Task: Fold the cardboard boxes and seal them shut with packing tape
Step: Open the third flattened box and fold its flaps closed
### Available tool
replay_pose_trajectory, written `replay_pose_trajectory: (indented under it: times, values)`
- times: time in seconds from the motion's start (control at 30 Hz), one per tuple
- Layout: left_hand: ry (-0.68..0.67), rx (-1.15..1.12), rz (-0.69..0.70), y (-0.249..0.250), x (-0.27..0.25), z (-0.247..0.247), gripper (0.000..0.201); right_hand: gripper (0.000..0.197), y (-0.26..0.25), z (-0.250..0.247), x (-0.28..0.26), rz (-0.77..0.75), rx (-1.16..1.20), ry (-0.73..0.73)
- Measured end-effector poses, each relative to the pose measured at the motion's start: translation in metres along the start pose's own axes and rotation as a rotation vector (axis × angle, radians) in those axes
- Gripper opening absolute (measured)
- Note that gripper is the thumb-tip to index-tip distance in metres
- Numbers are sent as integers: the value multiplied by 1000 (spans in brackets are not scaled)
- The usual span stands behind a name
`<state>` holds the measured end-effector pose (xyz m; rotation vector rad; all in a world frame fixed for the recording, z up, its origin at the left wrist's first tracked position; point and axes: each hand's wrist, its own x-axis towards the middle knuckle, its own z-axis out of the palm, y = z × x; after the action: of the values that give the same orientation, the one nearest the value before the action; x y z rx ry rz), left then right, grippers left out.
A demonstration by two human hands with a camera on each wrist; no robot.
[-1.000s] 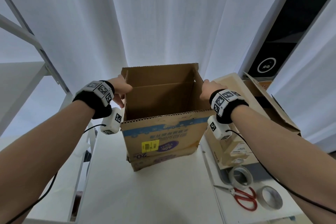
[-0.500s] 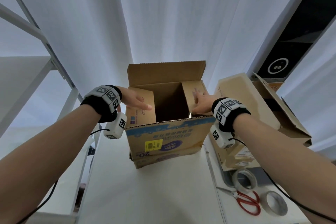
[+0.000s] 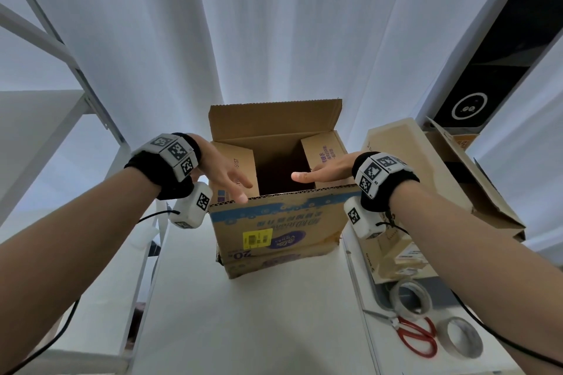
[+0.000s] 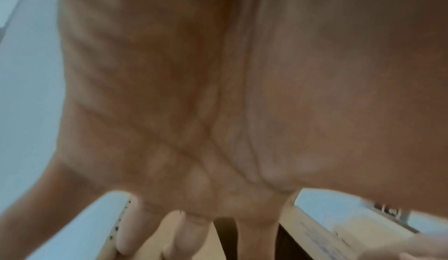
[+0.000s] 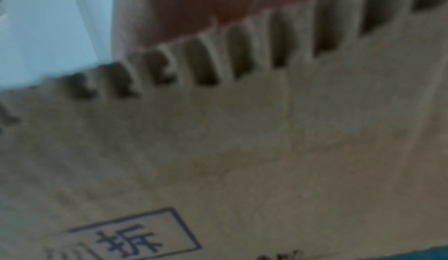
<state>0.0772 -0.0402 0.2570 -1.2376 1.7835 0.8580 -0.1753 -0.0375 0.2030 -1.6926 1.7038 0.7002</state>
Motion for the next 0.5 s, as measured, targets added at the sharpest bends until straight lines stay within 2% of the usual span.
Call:
replay_pose_trajectory:
  times: [0.07,0.17,0.3,0.33,0.37,0.43,0.5]
  values:
    - [16,58,3,7,0,0,73,155,0,1,4,15,-25,6]
    - [12,8,31,2,-2,-3,72,156,-2,2,0,2,-13,1]
    - [42,-217,107,-27,4,-2,110,154,2,-6,-9,46,111,46]
    - [44,-289,123,-35,7,-1,113,154,2,-8,-13,49,145,64]
    - [45,-347,126,-40,8,-2,110,150,0,-11,-20,36,178,81]
    - [71,-444,101,-48,6,-3,98,126,-3,-12,-28,36,230,181]
    - [90,-495,83,-50,4,-5,92,101,-5,-12,-28,81,244,393]
